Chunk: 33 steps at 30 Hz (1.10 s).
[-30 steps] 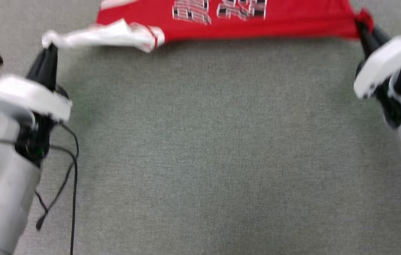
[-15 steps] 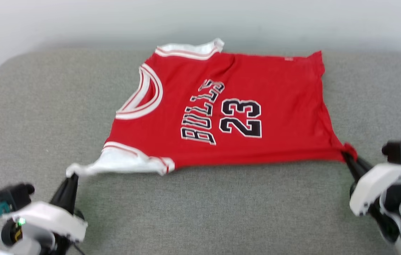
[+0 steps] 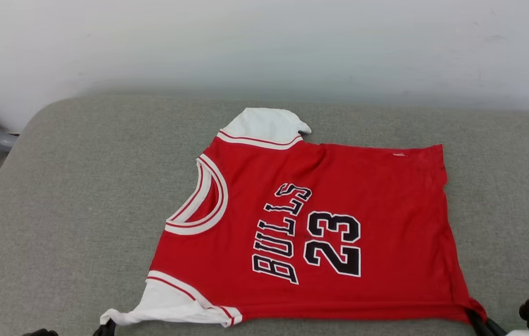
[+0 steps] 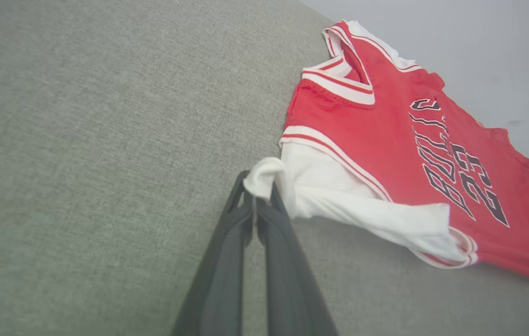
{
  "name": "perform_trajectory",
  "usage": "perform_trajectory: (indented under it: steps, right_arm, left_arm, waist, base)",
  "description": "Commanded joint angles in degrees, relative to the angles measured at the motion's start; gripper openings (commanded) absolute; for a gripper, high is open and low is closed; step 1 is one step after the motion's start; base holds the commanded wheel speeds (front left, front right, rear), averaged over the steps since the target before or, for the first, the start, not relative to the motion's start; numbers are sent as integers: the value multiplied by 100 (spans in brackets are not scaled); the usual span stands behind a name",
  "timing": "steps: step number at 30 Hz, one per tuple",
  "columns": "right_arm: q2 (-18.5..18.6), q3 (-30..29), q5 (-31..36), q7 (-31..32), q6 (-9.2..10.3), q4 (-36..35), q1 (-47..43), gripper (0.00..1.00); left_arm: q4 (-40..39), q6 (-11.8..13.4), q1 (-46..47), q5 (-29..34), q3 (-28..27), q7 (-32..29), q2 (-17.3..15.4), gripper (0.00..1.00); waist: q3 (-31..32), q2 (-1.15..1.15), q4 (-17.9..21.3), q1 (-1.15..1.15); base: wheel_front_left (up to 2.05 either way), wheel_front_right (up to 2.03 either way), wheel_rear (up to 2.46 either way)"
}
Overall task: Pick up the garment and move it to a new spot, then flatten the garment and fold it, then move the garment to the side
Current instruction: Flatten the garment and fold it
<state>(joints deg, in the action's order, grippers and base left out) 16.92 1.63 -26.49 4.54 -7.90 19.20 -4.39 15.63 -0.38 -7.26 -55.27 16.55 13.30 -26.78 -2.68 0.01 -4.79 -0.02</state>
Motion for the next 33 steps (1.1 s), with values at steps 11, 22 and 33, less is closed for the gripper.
perform_trajectory:
  steps: [11, 22, 33]
  right_arm:
    - [-552, -852, 619, 754, 68, -1443, -739, 0]
    - [-447, -534, 1004, 1157, 44, -1424, 686, 0]
    - [-312, -173, 1041, 1077, 44, -493, 1382, 0]
  left_arm:
    - [-730, 182, -28, 61, -70, 3, -83, 0]
    - [168, -259, 2037, 430, 295, -17, 363, 0]
    - [1638, -668, 3153, 460, 867, -201, 719, 0]
  waist:
    - [-8, -1, -18, 2]
    - [-794, -1, 16, 2]
    - [-1329, -1, -45, 2]
  base:
    - [0, 0, 0]
    - [0, 0, 0]
    - [0, 0, 0]
